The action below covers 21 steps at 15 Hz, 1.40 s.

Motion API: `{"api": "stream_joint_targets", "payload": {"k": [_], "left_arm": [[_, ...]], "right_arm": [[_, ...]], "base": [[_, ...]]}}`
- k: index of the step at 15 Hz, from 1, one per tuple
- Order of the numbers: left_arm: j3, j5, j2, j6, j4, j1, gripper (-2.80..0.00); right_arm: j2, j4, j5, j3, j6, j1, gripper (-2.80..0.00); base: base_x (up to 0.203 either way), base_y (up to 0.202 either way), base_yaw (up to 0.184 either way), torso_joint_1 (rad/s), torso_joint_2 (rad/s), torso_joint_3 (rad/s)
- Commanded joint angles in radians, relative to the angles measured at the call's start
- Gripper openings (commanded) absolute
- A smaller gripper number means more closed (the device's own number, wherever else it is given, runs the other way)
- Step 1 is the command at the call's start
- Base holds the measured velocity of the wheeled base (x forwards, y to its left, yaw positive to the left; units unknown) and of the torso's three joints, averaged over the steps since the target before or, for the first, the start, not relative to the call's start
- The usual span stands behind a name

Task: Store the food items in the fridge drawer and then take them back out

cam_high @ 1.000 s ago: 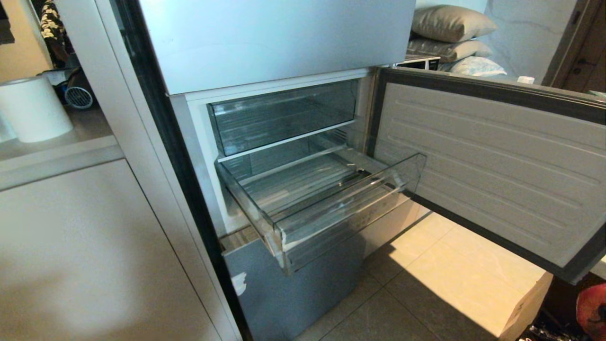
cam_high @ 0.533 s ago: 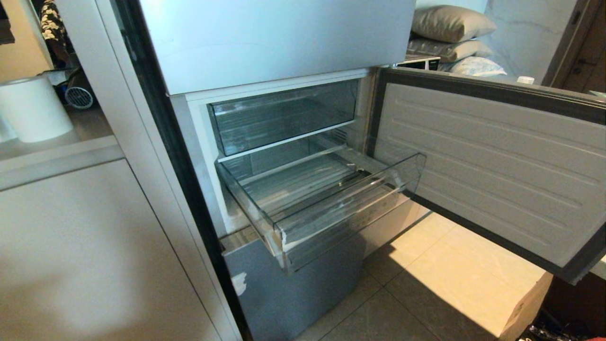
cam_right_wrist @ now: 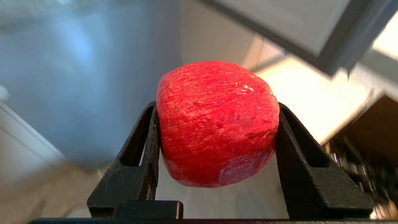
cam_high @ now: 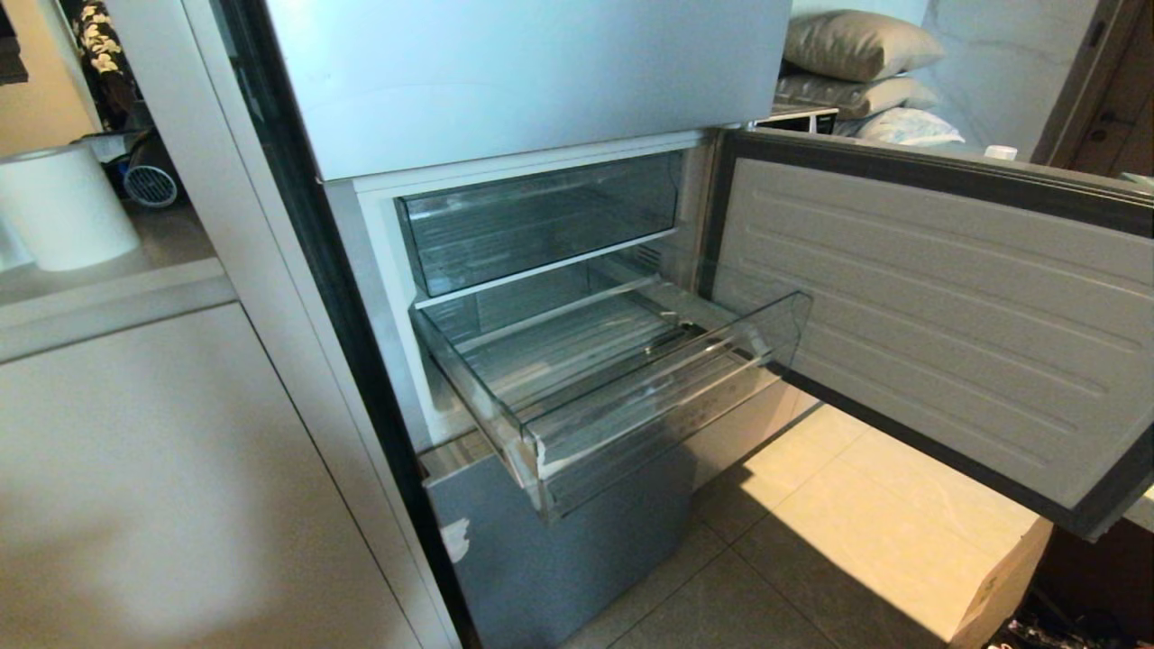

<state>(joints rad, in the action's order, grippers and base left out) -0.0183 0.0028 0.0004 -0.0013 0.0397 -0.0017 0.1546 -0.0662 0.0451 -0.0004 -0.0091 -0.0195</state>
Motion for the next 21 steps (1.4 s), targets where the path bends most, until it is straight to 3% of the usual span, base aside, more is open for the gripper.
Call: {"api": "stream_joint_targets", "payload": {"k": [1,5,13,21], "left_arm": [[0.000,0.000,-0.002,0.000,0.000,0.000,-2.80],[0.000,0.000,-0.002,0.000,0.000,0.000,-2.80],[0.000,0.000,-0.002,0.000,0.000,0.000,-2.80],[0.000,0.000,-0.003,0.000,0.000,0.000,-2.80]], "right_arm": [[-0.141,0.001,-0.005,0.000,0.007,0.016,-2.80],[-0.155,0.072,-0.041,0.000,0.003,0.018,-2.80],[-0.155,0.071,-0.045,0.000,0.001,0.018,-2.80],[-0.155,0.071,-0.049,0.000,0.009,0.018,-2.80]], "base": [[0.000,0.000,0.000,0.000,0.00,0.000],[0.000,0.000,0.000,0.000,0.00,0.000],[0.000,0.000,0.000,0.000,0.00,0.000],[0.001,-0.007,0.159,0.003,0.00,0.003]]}}
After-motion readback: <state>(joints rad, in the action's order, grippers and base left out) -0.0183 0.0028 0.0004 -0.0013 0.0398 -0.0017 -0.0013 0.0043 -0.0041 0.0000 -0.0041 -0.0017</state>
